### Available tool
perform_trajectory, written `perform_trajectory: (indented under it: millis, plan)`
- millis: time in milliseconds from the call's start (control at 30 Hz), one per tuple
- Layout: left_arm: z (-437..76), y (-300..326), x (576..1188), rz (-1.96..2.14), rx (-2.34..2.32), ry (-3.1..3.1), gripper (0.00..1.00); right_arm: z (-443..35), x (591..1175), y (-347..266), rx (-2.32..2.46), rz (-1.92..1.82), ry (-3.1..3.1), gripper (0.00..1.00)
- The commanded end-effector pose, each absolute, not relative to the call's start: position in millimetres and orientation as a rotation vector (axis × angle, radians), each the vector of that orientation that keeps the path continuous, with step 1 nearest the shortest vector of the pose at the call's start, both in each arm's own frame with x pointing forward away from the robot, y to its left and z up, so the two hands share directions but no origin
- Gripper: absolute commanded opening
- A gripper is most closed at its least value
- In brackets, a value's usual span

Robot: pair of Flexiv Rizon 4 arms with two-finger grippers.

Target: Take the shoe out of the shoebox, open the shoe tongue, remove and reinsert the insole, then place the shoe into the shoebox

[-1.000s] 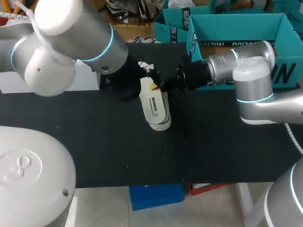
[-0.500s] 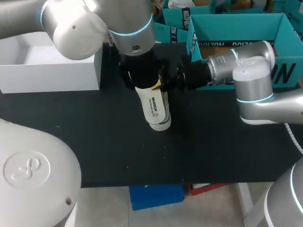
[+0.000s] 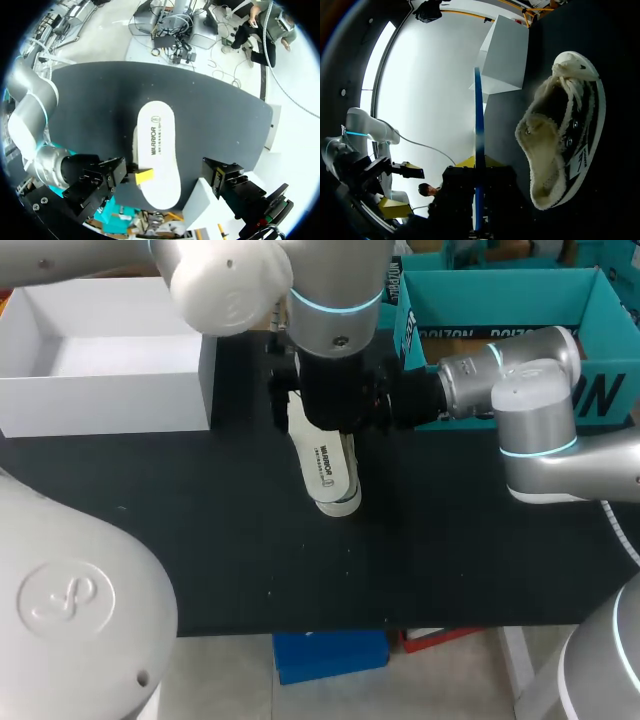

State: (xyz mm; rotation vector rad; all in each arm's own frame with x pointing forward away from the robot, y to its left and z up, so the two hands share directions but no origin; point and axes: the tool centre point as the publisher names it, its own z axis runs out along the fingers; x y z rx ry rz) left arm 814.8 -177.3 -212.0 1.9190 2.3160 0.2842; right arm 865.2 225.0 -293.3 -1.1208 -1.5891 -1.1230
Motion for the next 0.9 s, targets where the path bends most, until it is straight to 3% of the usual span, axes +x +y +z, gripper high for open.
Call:
perform_trajectory:
  millis: [33, 900]
  plan:
    - [-212.8, -180.1, 814.3, 0.302, 1.923, 2.297, 1.00, -294.1, 865.8, 226.2, -1.121, -1.123, -1.589, 0.00]
    - [-217.7, -165.5, 896.7, 0.287, 1.847, 2.321, 1.00, -294.1, 865.8, 226.2, -1.121, -1.123, -1.589, 0.00]
